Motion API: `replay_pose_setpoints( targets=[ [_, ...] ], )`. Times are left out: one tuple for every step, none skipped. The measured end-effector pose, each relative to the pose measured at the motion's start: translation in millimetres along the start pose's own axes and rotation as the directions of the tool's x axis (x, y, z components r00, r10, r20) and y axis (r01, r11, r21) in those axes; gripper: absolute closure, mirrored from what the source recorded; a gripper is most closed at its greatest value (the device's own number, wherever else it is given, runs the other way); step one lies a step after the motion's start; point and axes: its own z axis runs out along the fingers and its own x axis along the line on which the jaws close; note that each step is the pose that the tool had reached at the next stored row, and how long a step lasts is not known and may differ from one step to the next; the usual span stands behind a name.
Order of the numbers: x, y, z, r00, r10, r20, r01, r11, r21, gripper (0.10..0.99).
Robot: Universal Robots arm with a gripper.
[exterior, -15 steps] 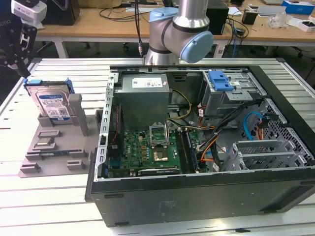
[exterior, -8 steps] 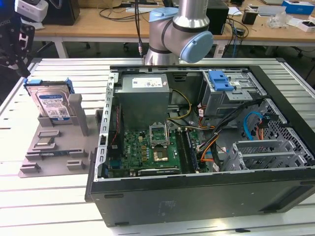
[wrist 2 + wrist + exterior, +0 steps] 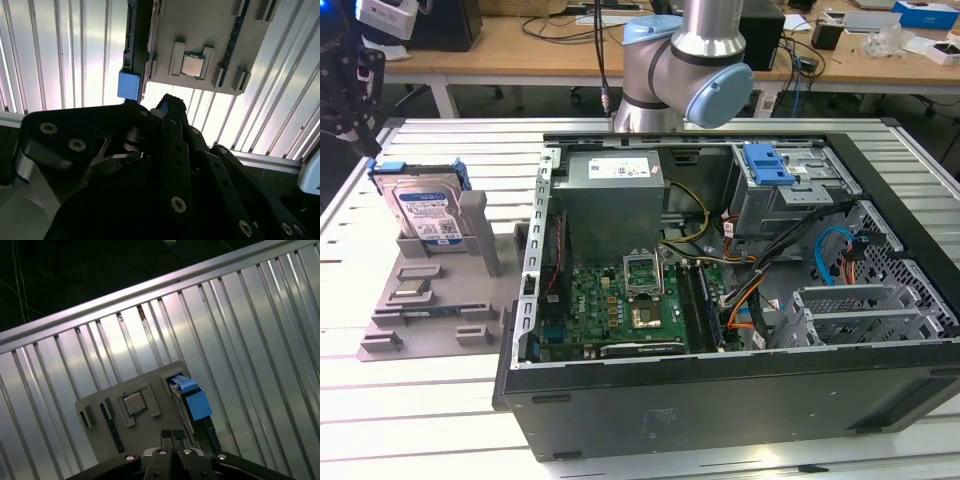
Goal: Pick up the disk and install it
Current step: 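Pick up the disk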
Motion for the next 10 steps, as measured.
replay_pose_setpoints(
  targets=[
    [0.0,0.0,0.0,0.9999,-0.015,-0.0002,0.015,0.9999,0.000,0.984],
    [0.0,0.0,0.0,0.9997,-0.025,-0.0004,0.025,0.9997,-0.001,0.984],
    [0.0,0.0,0.0,0.9989,-0.048,-0.0008,0.048,0.9989,-0.001,0.984],
    [0.0,0.0,0.0,0.9976,-0.069,-0.0012,0.069,0.9976,-0.002,0.984],
    [0.0,0.0,0.0,0.9960,-0.089,-0.0015,0.089,0.9960,-0.002,0.984],
    [0.0,0.0,0.0,0.9949,-0.101,-0.0017,0.101,0.9949,-0.003,0.984],
    [0.0,0.0,0.1,0.9917,-0.129,-0.0021,0.129,0.9917,-0.003,0.984],
    [0.0,0.0,0.1,0.9877,-0.156,-0.0024,0.156,0.9877,-0.004,0.984],
    [0.0,0.0,0.1,0.9846,-0.175,-0.0027,0.175,0.9846,-0.005,0.984],
    [0.0,0.0,0.1,0.9821,-0.188,-0.0028,0.188,0.9821,-0.005,0.984]
  ],
)
